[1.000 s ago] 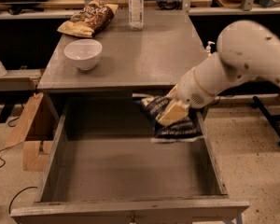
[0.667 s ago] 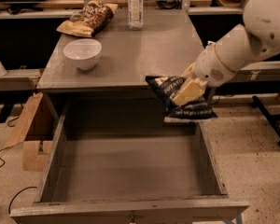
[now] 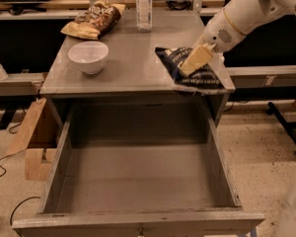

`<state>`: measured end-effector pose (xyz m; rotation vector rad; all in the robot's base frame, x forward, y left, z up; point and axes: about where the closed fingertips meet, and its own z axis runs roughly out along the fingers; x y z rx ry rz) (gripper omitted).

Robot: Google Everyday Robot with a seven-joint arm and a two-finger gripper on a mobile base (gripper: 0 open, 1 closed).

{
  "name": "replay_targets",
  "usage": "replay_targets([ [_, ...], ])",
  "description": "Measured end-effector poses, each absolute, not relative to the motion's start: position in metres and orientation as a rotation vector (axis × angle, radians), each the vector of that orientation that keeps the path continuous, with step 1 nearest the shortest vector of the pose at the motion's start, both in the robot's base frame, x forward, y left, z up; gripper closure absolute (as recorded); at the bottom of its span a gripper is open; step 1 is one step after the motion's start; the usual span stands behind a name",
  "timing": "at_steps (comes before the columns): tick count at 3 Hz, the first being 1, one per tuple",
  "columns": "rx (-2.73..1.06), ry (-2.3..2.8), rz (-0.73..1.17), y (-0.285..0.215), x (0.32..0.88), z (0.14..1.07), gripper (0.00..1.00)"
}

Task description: Pick blue chip bag from top drawer and place on counter

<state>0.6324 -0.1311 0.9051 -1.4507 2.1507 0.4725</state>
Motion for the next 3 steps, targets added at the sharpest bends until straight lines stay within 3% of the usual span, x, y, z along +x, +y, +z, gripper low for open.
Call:
replay_targets([
  [3,-0.969,1.949,0.363,-0.113,0.778,1.035,1.0],
])
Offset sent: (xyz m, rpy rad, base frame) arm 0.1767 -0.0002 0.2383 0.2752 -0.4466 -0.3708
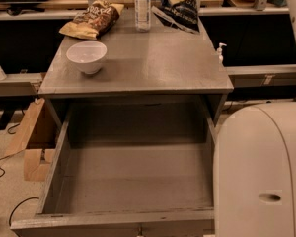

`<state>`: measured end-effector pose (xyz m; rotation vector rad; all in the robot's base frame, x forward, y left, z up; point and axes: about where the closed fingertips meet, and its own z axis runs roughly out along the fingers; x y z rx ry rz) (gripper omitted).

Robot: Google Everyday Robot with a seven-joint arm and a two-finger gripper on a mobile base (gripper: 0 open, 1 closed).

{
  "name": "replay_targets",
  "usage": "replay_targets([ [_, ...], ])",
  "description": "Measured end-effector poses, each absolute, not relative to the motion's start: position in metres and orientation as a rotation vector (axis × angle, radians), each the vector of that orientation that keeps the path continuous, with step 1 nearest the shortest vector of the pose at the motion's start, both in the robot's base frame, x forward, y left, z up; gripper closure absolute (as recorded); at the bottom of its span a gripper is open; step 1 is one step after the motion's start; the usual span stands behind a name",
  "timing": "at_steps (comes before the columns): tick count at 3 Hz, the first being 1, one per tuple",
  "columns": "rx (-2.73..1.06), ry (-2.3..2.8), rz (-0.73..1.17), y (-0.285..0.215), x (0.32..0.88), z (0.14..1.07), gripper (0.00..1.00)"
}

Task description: Pick blue chip bag from top drawer and place on counter

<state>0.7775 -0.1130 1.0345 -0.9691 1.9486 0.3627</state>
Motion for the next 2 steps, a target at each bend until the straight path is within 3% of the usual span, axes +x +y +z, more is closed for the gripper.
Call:
replay_targets([
  [1,-0.909,1.911,0.408,-0.103,0.808,1.014,1.0],
  [2,-0.976,1.939,0.366,-0.079,0.817,0.989,0.9],
])
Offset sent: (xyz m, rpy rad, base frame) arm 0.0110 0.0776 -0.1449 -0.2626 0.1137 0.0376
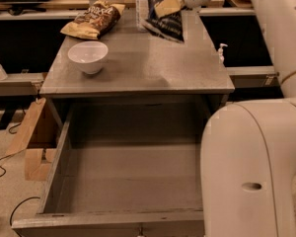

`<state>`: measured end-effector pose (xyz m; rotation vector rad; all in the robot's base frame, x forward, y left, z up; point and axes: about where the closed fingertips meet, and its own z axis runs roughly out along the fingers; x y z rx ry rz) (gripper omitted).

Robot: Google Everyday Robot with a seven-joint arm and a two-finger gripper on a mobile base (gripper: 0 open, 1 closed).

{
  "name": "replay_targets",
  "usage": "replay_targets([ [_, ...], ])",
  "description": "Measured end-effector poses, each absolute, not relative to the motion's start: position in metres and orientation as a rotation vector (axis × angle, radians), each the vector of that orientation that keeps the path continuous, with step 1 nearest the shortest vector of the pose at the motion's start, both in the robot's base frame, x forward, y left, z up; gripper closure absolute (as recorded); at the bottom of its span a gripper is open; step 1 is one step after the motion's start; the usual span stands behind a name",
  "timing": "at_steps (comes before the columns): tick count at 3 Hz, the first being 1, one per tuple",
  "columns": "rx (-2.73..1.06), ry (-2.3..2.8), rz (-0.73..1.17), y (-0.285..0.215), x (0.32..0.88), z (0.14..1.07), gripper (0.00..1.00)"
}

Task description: Pick blue chip bag from top drawer and place on counter

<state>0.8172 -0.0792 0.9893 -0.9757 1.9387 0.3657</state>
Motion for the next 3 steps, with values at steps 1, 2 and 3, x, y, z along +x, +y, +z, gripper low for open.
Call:
replay_targets([
  [1,-0.992,1.98,0.36,-0.0765,0.8186,0.9654,0.7],
  [2,-0.993,1.978,0.367,-0.0741,0.8193,0.9643,0.47],
  [3,-0.997,1.981,0.371,-0.0711,0.8202,0.961,0.23],
])
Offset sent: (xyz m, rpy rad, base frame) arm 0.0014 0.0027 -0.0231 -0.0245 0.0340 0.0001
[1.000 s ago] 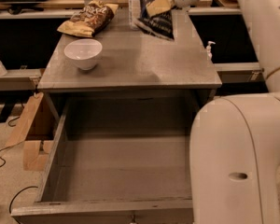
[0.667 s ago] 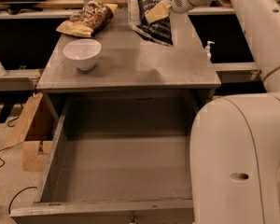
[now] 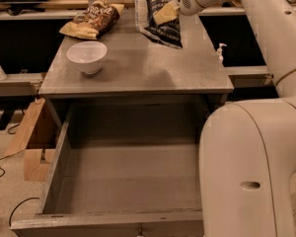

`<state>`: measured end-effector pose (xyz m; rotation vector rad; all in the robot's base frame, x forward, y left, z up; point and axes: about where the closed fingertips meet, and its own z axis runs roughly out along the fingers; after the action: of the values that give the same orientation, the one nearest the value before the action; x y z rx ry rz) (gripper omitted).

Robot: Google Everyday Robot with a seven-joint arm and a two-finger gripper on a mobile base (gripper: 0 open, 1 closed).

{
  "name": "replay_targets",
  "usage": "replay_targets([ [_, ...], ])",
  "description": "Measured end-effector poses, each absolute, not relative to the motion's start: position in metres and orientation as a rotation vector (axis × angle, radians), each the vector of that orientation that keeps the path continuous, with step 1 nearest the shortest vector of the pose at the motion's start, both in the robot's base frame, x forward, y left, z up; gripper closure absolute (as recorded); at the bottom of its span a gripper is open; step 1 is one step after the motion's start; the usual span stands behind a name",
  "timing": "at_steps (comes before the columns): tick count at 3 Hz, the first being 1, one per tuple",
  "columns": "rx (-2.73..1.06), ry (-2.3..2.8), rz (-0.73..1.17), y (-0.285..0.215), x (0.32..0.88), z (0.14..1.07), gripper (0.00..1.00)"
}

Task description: Pick blue chip bag from top drawer and place on counter

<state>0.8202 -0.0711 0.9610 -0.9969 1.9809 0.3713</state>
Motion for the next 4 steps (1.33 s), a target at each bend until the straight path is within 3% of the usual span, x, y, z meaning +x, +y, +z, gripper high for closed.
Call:
replay_targets([
  [1,-1.002,1.984,0.377,-0.067,0.821,0.957,0.0],
  [4,-0.958,1.978,0.296,-0.084,0.816,1.006,0.0],
])
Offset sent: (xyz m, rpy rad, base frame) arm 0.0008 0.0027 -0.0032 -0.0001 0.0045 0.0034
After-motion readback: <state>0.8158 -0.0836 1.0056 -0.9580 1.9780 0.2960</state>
